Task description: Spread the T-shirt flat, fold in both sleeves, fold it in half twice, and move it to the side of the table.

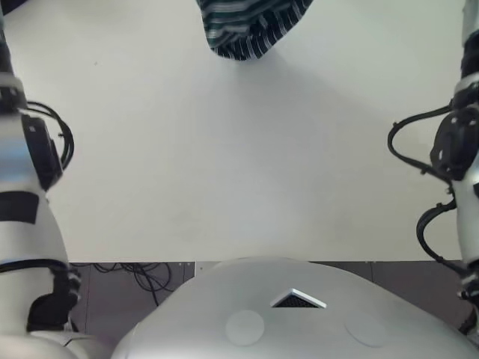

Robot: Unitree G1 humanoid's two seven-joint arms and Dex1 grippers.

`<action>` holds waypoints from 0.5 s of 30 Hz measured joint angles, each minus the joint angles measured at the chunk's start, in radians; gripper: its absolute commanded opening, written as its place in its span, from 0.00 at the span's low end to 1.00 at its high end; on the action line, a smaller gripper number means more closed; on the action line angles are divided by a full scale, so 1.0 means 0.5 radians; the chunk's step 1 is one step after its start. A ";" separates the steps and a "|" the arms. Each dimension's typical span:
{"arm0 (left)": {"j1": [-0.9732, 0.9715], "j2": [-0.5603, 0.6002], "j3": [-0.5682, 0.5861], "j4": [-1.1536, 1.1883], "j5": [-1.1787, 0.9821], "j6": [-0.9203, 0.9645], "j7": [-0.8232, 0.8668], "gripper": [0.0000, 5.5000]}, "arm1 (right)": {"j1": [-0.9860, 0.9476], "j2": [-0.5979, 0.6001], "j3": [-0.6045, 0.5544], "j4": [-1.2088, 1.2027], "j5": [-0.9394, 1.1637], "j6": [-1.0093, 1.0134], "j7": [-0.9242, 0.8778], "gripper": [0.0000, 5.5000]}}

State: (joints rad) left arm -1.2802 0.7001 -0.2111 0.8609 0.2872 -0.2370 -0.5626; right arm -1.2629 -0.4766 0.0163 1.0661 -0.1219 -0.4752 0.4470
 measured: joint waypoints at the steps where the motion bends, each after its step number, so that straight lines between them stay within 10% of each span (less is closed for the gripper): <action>1: -0.111 -0.019 -0.034 0.138 0.060 -0.038 0.064 0.01 | -0.087 0.000 0.008 0.080 -0.016 0.004 -0.043 0.00; 15: -0.731 -0.164 -0.198 0.848 0.429 -0.271 0.607 0.01 | -0.533 0.000 0.072 0.458 -0.249 0.075 -0.465 0.00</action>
State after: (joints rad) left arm -1.6456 0.6180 -0.3102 1.2849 0.5017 -0.3727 -0.2590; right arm -1.5293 -0.4767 0.0522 1.2953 -0.2462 -0.4375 0.2143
